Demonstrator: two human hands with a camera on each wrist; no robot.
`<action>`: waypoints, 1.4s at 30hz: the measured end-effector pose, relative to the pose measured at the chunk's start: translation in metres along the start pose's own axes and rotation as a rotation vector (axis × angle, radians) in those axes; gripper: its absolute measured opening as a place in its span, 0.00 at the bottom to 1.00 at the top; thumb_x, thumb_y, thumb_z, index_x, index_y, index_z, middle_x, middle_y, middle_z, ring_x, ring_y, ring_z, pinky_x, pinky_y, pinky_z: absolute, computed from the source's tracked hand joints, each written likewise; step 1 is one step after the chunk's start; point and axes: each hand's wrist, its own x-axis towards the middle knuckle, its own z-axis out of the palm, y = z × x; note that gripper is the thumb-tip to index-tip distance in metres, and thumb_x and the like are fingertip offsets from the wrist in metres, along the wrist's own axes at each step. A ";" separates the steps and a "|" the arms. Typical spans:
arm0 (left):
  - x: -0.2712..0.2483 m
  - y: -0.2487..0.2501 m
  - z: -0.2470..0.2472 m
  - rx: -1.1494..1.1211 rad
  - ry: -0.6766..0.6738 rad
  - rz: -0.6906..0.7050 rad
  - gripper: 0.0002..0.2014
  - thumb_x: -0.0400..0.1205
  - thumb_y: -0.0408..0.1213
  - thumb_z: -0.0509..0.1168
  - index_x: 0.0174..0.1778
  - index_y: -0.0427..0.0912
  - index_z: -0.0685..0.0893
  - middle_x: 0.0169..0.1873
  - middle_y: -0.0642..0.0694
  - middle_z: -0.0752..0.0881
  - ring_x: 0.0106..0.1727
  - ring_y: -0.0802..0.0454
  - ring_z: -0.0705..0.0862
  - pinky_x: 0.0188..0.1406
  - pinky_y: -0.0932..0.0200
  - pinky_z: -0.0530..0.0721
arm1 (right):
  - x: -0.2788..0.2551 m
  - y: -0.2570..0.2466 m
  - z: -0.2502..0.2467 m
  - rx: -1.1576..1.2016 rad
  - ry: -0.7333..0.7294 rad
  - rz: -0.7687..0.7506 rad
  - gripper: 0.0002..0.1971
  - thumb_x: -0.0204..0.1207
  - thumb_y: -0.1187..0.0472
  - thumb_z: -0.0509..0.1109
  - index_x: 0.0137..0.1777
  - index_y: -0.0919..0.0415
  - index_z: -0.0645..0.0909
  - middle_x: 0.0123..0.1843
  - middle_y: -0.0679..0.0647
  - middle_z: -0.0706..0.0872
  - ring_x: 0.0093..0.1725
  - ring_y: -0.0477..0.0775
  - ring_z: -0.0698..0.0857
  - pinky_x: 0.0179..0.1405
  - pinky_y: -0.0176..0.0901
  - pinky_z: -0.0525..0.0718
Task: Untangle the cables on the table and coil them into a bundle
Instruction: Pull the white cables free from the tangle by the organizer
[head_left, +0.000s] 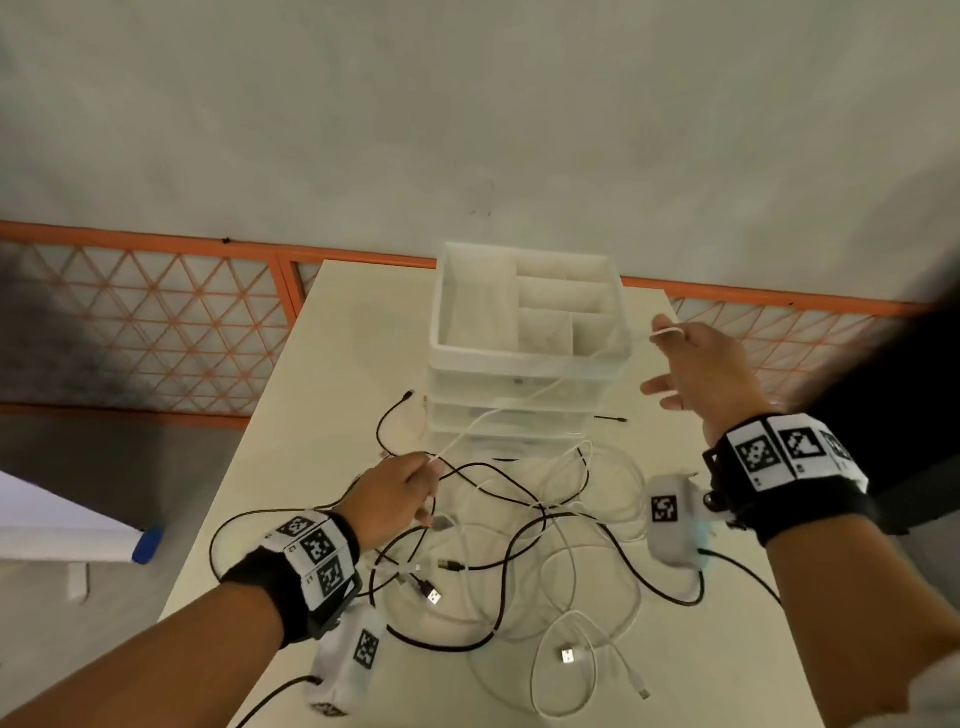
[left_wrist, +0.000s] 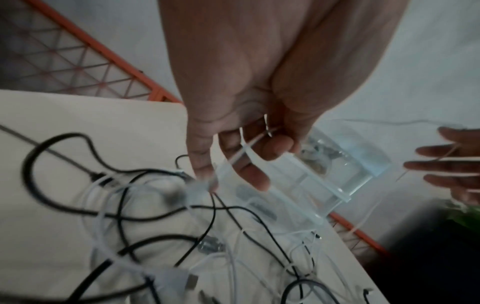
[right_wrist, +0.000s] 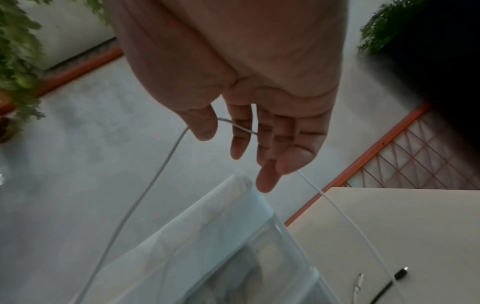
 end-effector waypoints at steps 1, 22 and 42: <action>0.001 -0.003 0.003 -0.032 0.006 -0.028 0.20 0.88 0.52 0.55 0.33 0.44 0.77 0.26 0.53 0.79 0.30 0.49 0.87 0.36 0.55 0.80 | 0.007 -0.001 -0.004 0.051 0.014 -0.029 0.18 0.83 0.45 0.65 0.64 0.55 0.83 0.54 0.45 0.88 0.42 0.56 0.93 0.35 0.48 0.84; -0.013 0.051 0.022 -0.288 0.117 -0.069 0.10 0.84 0.31 0.61 0.47 0.38 0.88 0.28 0.46 0.82 0.17 0.61 0.70 0.17 0.68 0.67 | -0.096 0.163 0.072 -0.828 -0.736 -0.194 0.10 0.79 0.47 0.68 0.52 0.42 0.90 0.51 0.44 0.89 0.56 0.52 0.87 0.50 0.41 0.80; -0.036 0.084 -0.027 -0.548 0.203 0.092 0.14 0.83 0.45 0.67 0.34 0.43 0.86 0.23 0.50 0.74 0.21 0.56 0.62 0.20 0.64 0.60 | -0.030 0.080 -0.025 -0.116 0.102 -0.001 0.06 0.79 0.45 0.71 0.42 0.40 0.87 0.30 0.49 0.87 0.37 0.60 0.89 0.51 0.60 0.90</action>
